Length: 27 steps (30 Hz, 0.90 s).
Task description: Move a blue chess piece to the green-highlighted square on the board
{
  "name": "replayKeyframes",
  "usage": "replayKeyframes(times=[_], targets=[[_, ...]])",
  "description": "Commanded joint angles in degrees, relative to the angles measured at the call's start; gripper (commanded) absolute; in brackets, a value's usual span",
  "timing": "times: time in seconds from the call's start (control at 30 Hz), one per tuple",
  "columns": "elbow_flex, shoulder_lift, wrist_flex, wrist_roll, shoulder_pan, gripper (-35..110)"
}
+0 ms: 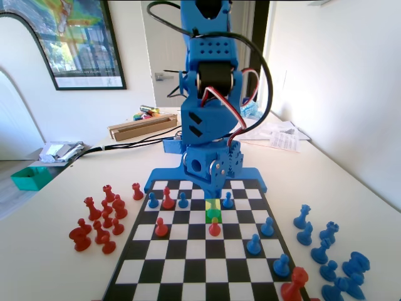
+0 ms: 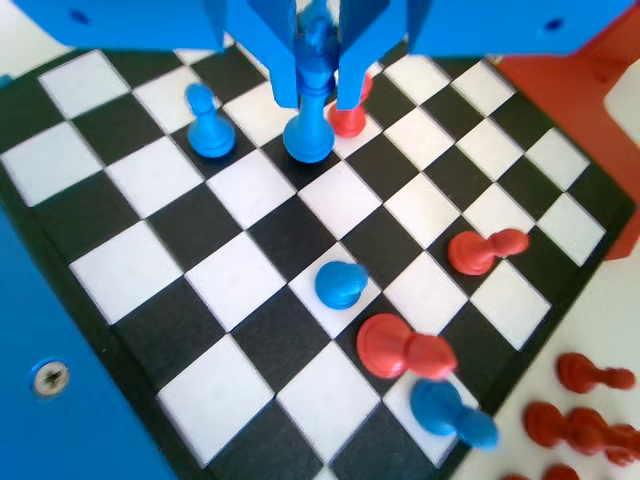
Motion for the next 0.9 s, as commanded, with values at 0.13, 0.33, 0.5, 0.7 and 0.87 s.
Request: replayKeyframes(times=[0.13,0.33,0.5,0.7,0.87], targets=[[-0.44,1.14,-2.99,-0.18,0.0,3],[0.44,0.97,-4.31,0.0,0.09,8],[0.7,0.97,-4.39,0.26,-0.18,8],[1.41,1.05,-4.75,0.18,-0.18,8],[2.64,1.32,-4.83,-0.35,-0.26,6]])
